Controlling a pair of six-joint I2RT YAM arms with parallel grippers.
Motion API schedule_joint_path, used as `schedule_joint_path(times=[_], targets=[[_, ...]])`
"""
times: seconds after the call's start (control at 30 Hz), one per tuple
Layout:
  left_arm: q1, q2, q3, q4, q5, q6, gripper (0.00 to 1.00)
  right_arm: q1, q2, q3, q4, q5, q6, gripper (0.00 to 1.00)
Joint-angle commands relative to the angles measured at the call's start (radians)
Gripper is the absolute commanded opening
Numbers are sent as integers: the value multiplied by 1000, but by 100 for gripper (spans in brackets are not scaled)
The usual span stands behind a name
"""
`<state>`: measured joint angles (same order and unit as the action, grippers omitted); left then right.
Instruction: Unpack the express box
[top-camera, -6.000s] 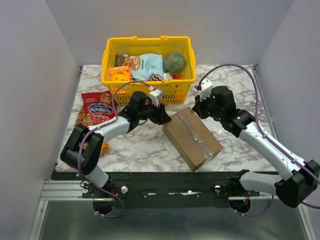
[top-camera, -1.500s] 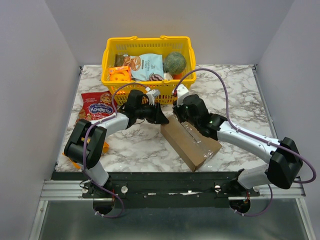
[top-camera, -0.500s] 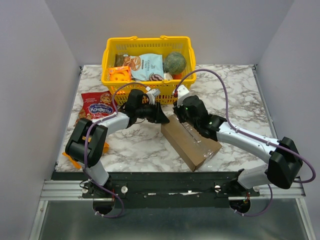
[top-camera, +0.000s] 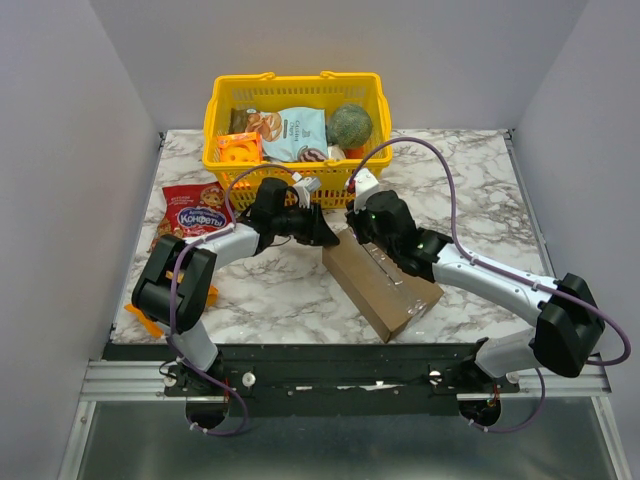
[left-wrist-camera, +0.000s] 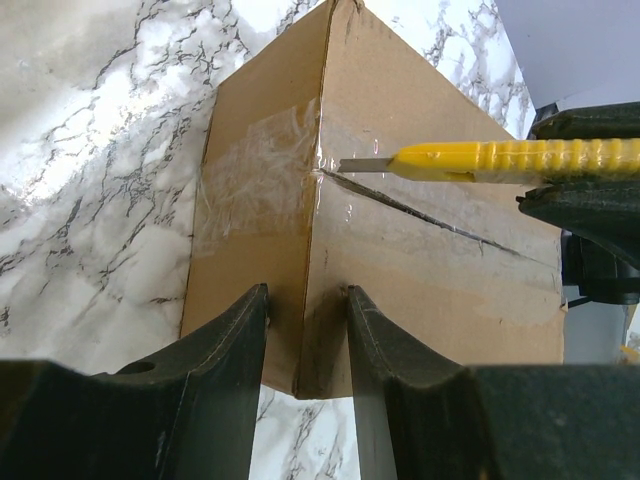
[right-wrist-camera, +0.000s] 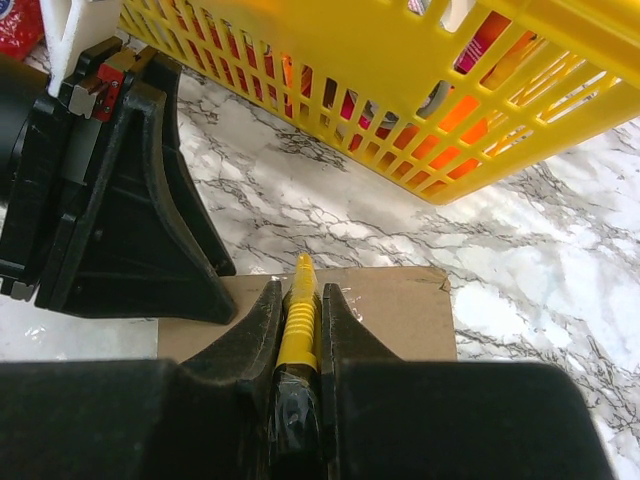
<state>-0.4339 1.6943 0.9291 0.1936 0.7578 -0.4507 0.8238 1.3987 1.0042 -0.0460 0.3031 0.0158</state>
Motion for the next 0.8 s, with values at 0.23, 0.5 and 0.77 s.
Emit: schedule_joint_path(times=[0.23,0.5,0.77], targets=[[0,45,-6,-57,-66,27,43,6,14,-18,8,27,9,0],[0,51,-4,-56,-66,26,43,5,16,-27,12,28,0,0],[0,50,-7,-56,-71,26,43,5,11,-42,8,31,-5,0]])
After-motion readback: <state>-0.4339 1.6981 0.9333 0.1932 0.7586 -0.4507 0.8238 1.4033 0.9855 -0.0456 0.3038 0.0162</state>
